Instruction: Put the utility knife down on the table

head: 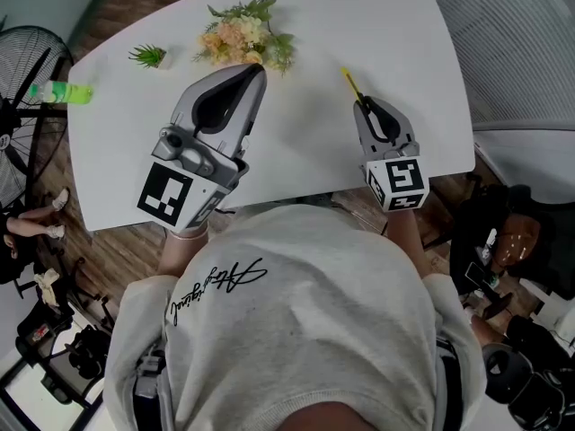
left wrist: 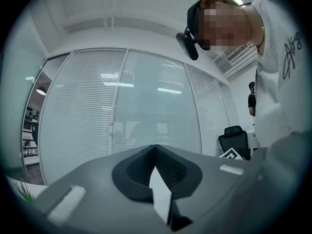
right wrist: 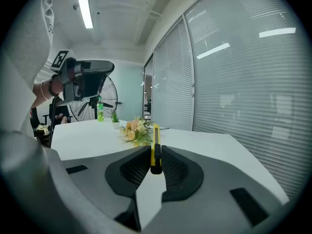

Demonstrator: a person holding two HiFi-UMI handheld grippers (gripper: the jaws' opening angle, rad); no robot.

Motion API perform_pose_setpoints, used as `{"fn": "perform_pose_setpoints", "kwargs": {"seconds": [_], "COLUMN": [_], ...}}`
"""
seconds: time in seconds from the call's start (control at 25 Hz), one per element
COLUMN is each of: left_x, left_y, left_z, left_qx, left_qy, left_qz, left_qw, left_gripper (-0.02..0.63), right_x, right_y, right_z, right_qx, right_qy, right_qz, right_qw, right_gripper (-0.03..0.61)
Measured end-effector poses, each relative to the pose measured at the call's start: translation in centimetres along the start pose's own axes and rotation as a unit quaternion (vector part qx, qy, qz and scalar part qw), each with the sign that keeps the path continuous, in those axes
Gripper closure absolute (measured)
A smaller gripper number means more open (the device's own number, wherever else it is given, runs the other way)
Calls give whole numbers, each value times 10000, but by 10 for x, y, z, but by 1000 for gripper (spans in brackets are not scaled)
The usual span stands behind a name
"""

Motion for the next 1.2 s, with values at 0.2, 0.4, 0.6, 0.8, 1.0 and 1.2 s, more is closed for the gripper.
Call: {"fn": "perform_pose_setpoints", "kwargs": {"seconds": [0.2,0.4,0.6,0.8,1.0,1.2], "left_x": [-3,-5,-6,-7,-7,-4], "left_y": [2,4,5,7,9,10], "left_z": [-1,-1,-1,-2,-3,-7], "left_qx": [-8,-19,-23,-25,-45,-82], "left_qy": [15,24,20,23,34,61], "left_qz": [43,79,102,128,148,114], "left_qw": [10000,10000,9999,9999,9999,9999], "left_gripper": [615,615,616,615,615,615], "right_x": [6,12,16,21,25,29], "right_y": [1,3,4,4,3,1], "right_z": [-10,-18,-26,-36,-42,-47], "right_qx": [-33,-79,-100,-135,-169,-187], "right_qy": [166,354,529,751,908,1104], "right_qz": [30,65,84,96,121,116], "right_qw": [9999,9993,9985,9970,9956,9936], "right_gripper": [511,511,511,511,511,511]}}
Point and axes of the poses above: the fingertips, and each gripper's own axes: x forward along the fingers, y to its left, z out of its top, the point moved 5 cm from there along -x, backward along the fingers, and after that the axes turned 9 degrees about -z, right-handed, at the moved point
